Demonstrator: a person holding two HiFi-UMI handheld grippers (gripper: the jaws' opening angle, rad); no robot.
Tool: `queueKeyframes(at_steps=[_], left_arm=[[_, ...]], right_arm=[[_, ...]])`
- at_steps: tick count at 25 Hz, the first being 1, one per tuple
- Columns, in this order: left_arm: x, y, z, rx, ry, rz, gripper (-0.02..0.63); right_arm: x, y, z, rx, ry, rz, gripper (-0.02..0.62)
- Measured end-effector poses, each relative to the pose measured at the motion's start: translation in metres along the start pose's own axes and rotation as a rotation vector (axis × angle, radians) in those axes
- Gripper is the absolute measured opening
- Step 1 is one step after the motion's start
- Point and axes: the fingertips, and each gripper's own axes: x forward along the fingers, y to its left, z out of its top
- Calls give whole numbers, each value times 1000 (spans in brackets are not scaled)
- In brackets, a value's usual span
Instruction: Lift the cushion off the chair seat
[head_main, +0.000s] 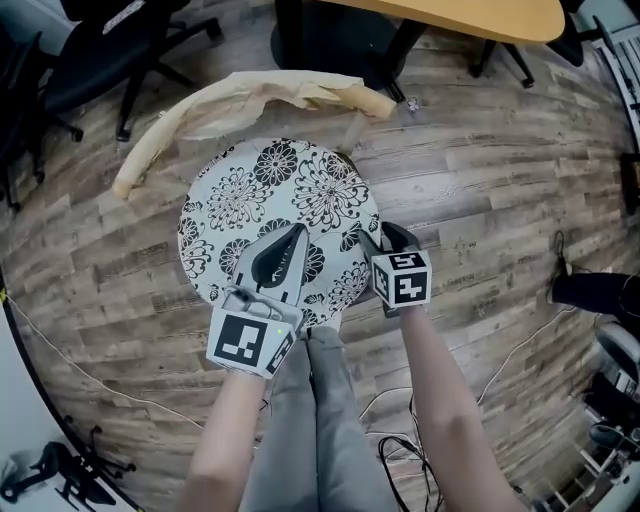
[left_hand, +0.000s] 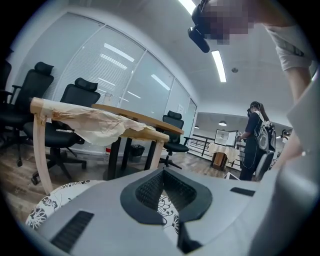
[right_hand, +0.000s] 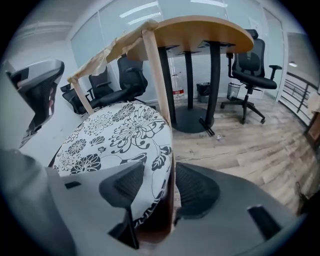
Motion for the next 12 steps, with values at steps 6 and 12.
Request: queueKeyframes(at_steps=[6, 12], left_arm=[[-4, 4, -8, -18, 9, 8, 2], [-6, 1, -4, -18, 7, 12, 2]], right_arm=[[7, 5, -3, -33, 17, 34, 169], [0, 11, 0, -81, 29, 22, 84]])
